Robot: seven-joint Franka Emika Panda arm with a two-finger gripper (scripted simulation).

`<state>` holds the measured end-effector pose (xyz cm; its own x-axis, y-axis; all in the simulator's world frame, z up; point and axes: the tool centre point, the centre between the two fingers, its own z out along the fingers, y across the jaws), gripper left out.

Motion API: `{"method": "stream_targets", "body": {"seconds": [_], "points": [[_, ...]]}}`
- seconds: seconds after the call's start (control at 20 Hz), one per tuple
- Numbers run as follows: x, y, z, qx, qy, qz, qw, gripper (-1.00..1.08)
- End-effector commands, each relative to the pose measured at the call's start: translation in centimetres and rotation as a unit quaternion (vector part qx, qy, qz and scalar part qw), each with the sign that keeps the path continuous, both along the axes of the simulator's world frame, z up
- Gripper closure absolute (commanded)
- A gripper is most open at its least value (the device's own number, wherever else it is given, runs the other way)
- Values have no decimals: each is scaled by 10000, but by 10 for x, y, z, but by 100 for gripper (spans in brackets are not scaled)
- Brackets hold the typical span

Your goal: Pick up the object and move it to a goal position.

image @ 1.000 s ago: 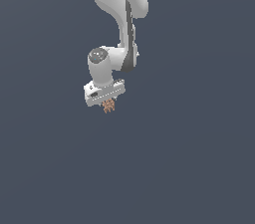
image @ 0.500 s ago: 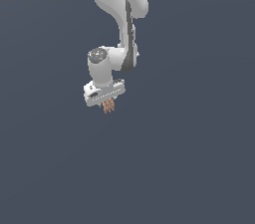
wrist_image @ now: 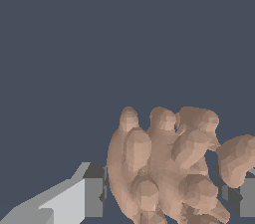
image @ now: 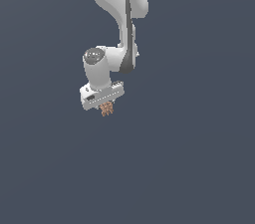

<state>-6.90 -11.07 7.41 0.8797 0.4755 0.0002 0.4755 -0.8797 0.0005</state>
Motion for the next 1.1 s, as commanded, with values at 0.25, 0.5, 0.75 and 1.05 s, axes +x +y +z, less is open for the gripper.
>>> {"method": "stream_targets", "body": {"seconds": [0.25, 0.5, 0.75, 1.05], "points": [[43, -5, 26, 1, 0, 2, 10000, 108], [66, -8, 39, 1, 1, 3, 10000, 108], [79, -10, 46, 1, 1, 3, 10000, 108], [84, -11, 48, 1, 1, 3, 10000, 108]]}}
